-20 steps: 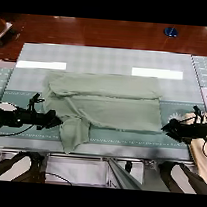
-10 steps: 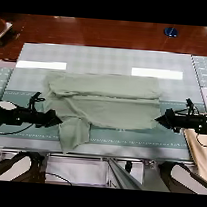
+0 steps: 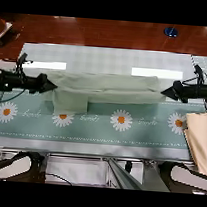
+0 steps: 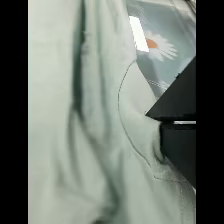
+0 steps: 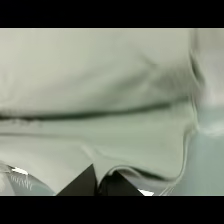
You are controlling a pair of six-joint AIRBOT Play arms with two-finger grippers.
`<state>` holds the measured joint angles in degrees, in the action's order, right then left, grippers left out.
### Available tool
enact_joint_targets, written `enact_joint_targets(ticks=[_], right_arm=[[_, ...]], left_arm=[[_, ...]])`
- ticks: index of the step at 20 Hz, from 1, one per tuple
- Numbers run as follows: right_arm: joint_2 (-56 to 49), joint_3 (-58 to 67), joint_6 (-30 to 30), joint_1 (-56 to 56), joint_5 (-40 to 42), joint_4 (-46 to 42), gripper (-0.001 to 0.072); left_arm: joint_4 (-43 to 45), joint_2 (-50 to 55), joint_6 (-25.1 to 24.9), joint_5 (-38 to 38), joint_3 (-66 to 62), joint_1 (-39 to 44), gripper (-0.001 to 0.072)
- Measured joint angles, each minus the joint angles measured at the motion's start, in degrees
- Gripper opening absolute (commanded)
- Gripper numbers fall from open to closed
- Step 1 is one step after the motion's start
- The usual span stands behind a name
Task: Fold the shirts.
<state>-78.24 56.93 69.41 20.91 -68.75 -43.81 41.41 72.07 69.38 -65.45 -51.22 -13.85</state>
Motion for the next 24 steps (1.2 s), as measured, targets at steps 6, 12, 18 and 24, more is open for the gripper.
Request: enact_joint_targets(ticks=[6, 12, 18, 24], right_arm=[[-13.42, 15.26, 3.65, -4.85, 2.67, 0.00, 0.0023], [-22.73, 23.78, 6.38, -6.75, 5.11, 0.35, 0.0417], [-23.69, 29.38, 7.23, -1.75, -0.15, -0.57, 0.0406], [-19.43, 24.52, 8.22, 5.68, -3.91, -6.93, 0.0406]], left_arm=[[-0.35, 18.51, 6.34, 0.52, -22.73, 2.99, 0.0017], [-0.31, 30.14, 8.68, 0.24, -33.14, 4.42, 0.0459], [2.91, 31.69, 10.32, -2.32, -39.17, 0.83, 0.0508], [15.96, 19.91, 13.79, -3.52, -29.70, -6.88, 0.0508]])
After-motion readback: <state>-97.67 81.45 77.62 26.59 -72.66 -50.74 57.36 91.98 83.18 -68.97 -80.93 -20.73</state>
